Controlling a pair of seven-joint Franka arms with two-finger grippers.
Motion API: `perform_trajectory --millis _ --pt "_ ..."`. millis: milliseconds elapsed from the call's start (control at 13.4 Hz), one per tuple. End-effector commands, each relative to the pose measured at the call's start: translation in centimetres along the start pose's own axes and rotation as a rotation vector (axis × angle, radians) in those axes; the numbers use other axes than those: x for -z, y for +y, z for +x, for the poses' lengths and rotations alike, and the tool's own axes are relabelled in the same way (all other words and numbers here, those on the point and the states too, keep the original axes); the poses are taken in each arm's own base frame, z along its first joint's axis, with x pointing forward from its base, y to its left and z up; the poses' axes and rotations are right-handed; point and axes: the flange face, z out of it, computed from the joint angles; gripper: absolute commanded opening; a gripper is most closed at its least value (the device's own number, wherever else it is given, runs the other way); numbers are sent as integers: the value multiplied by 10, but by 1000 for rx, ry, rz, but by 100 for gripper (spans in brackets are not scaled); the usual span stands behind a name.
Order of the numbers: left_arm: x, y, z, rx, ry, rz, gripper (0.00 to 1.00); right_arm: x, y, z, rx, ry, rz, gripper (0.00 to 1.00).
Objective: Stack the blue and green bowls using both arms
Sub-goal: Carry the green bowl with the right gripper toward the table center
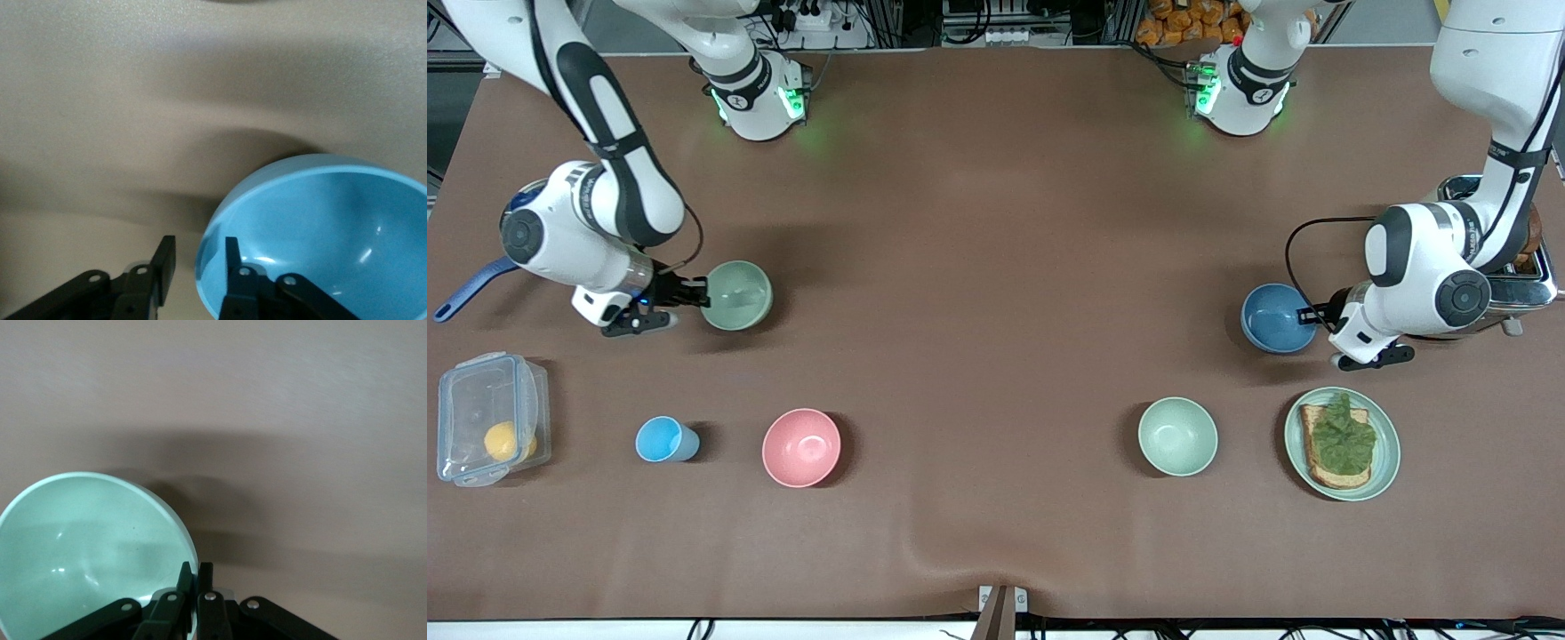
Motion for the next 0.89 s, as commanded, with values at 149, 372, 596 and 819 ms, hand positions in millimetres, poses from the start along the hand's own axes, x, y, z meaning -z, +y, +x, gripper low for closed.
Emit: perform_trajectory --millis 149,372,596,819 --pt "3 2 5 37 9 -48 0 35 -49 8 -142 -3 26 0" --pt "15 1 6 22 26 -49 0 49 -117 7 -248 15 17 0" --pt "38 2 12 17 35 -48 0 49 -196 -1 -365 15 25 0" --pt "63 4 17 11 25 -47 0 50 -263 -7 -442 21 72 0"
